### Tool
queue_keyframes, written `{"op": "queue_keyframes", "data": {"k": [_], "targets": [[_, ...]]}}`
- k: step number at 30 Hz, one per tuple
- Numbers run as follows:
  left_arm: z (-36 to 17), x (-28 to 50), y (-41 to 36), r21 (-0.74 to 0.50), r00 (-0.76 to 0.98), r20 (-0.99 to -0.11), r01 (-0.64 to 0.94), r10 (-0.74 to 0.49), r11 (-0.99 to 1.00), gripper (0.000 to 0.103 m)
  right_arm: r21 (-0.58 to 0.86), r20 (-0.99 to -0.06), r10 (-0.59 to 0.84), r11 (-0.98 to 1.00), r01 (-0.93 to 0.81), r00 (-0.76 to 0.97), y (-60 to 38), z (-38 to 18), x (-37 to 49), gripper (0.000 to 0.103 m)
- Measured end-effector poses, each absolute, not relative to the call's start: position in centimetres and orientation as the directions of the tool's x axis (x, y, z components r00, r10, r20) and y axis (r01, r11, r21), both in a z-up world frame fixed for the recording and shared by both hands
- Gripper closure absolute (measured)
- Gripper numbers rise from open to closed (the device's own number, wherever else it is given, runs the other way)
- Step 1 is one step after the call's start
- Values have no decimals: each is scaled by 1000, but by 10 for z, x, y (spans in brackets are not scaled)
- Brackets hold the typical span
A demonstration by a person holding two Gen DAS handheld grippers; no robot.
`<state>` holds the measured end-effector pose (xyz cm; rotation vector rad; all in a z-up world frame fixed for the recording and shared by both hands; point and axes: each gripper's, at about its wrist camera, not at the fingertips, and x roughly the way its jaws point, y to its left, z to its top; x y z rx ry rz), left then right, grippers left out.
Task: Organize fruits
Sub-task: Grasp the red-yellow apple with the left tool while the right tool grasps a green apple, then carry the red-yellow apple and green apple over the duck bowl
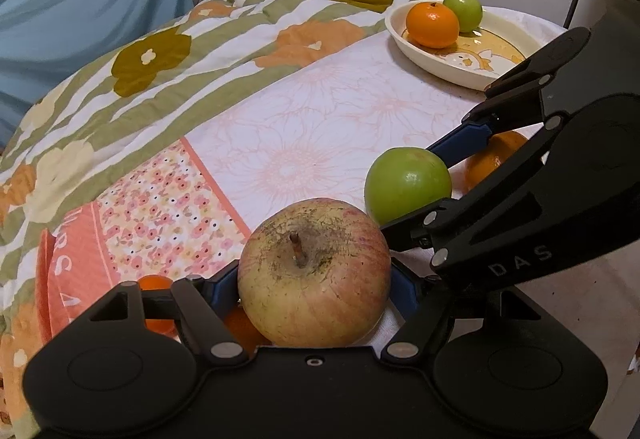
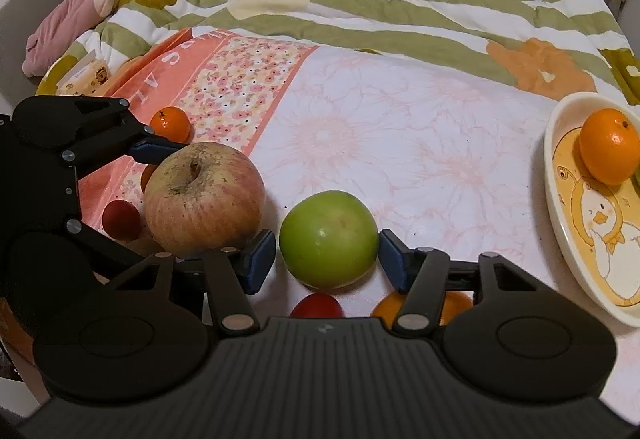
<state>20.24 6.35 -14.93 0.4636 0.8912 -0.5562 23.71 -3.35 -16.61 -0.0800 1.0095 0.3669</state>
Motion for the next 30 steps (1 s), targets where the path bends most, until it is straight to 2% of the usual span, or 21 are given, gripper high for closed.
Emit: {"op": "queue_keyframes", "data": {"k": [14, 30], "targets": [[-137, 194, 63, 166, 547, -803, 587, -236, 792, 25, 102, -818, 267, 939, -329, 510, -40, -158, 228, 35], [-78, 168, 41, 194, 628, -752, 503, -202, 842, 25, 114, -744, 312, 930, -348, 591, -73, -88, 202, 35]]}}
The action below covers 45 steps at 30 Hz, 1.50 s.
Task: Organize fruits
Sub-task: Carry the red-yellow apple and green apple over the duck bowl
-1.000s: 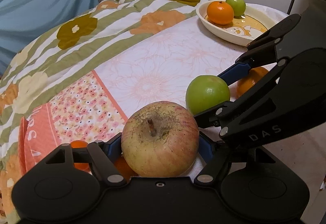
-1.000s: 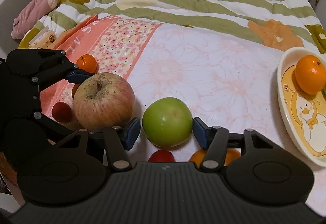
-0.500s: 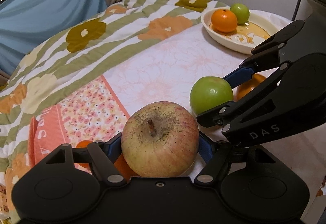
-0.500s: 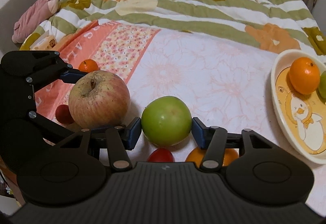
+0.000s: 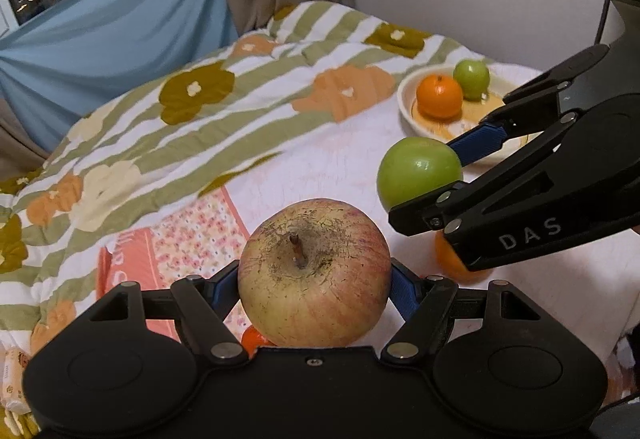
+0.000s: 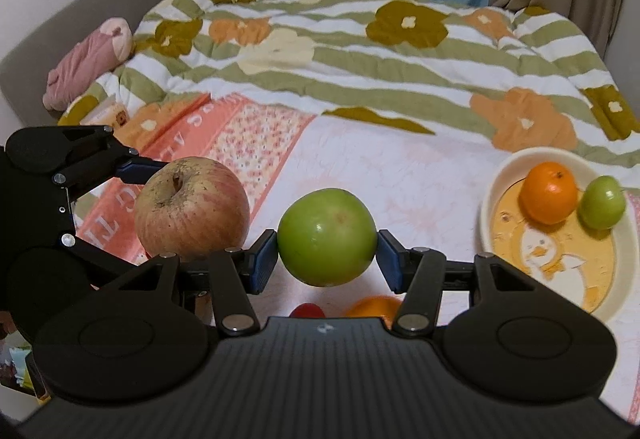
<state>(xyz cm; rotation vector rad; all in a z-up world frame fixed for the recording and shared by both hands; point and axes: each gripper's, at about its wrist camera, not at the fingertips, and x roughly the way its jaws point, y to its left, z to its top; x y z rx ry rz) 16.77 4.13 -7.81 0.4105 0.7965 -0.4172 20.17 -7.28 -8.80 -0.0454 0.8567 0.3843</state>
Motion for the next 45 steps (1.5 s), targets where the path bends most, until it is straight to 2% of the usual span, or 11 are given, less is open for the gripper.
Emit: {"op": "queue_keyframes", "data": {"k": [12, 23, 35, 45], "targets": [[-42, 148, -8, 174, 671, -719, 427, -182, 888, 25, 105, -681, 322, 932, -347, 658, -145, -39, 181, 35], [-34, 153, -83, 151, 685, -700, 420, -203, 895, 25, 83, -661, 289, 946, -315, 693, -243, -28, 185, 35], [-64, 191, -162, 130, 655, -727, 427, -207, 895, 25, 61, -688, 260, 951, -303, 678, -330, -50, 215, 35], [-108, 234, -194, 149, 604, -781, 427, -159, 892, 25, 100, -723, 286, 944, -315, 629, -349, -81, 247, 35]]}}
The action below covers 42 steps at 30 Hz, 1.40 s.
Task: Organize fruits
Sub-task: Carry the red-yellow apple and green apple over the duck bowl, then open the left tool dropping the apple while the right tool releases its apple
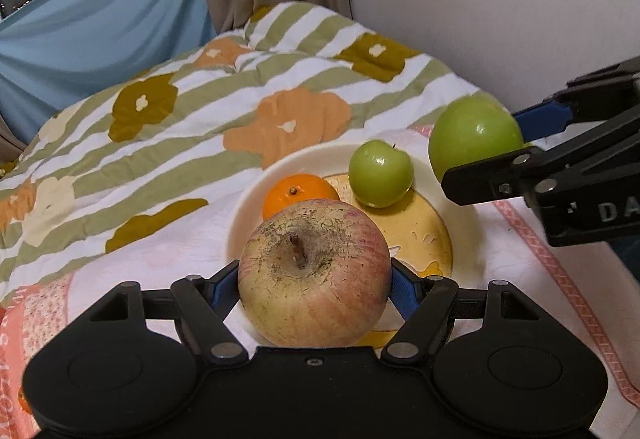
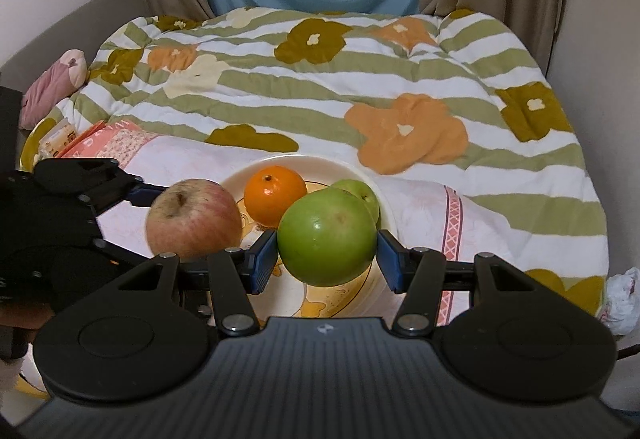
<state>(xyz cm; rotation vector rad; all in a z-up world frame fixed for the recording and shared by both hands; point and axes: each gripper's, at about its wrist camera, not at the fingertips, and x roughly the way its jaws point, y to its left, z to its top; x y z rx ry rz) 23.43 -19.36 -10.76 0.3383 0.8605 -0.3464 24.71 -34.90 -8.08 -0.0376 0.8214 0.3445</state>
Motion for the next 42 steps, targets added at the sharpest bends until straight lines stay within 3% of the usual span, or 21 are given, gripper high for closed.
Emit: {"op": "queue_keyframes", "data": {"k": [19, 22, 25, 42], "targets": [[-134, 242, -225, 192, 581, -802, 476, -143, 858, 24, 128, -761, 278, 950, -284, 587, -362, -111, 266, 34], [-124, 236, -227, 232, 612, -780, 477, -131, 848, 15, 129, -760, 279, 950, -284, 587, -363, -111, 266, 34], [-117, 231, -224, 223, 609, -782, 471, -132, 854, 14, 126, -758, 281, 949, -290, 589, -364, -111, 266, 34], [-110, 203, -190, 181, 596, -800, 354, -72, 918, 10, -7, -755, 323, 867, -499, 571, -340, -143, 273, 34]]}}
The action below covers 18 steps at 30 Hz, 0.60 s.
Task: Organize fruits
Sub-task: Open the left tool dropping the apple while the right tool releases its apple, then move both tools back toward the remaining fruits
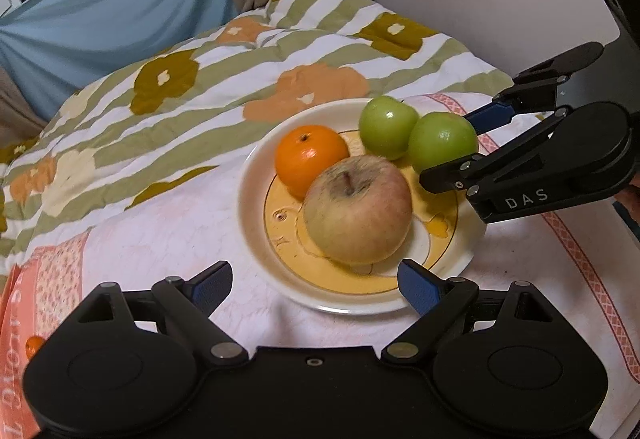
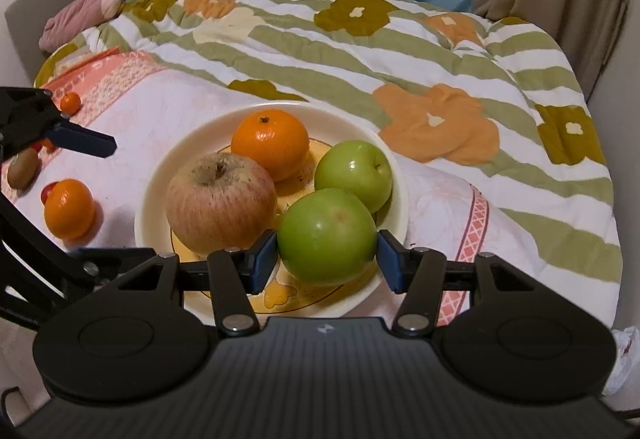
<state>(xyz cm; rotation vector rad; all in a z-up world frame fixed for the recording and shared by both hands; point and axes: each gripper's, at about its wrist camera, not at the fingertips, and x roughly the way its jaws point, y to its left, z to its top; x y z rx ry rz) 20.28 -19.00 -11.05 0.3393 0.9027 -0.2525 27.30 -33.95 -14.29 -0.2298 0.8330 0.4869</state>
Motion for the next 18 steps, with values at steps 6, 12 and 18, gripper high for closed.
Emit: {"op": "queue_keyframes", "data": {"k": [6, 12, 18], "targets": [[-114, 201, -185, 167, 585, -809, 326, -59, 931, 10, -22, -748, 329, 856, -517, 577, -336, -143, 273, 28], [-110, 198, -185, 160, 588, -806, 322, -65, 933, 10, -5, -730, 321, 880, -474, 603, -342, -137, 263, 1], [-101, 193, -184, 153, 606, -792, 322, -79, 934, 11, -34, -714, 286, 897, -440, 639, -343, -123, 254, 1]]}}
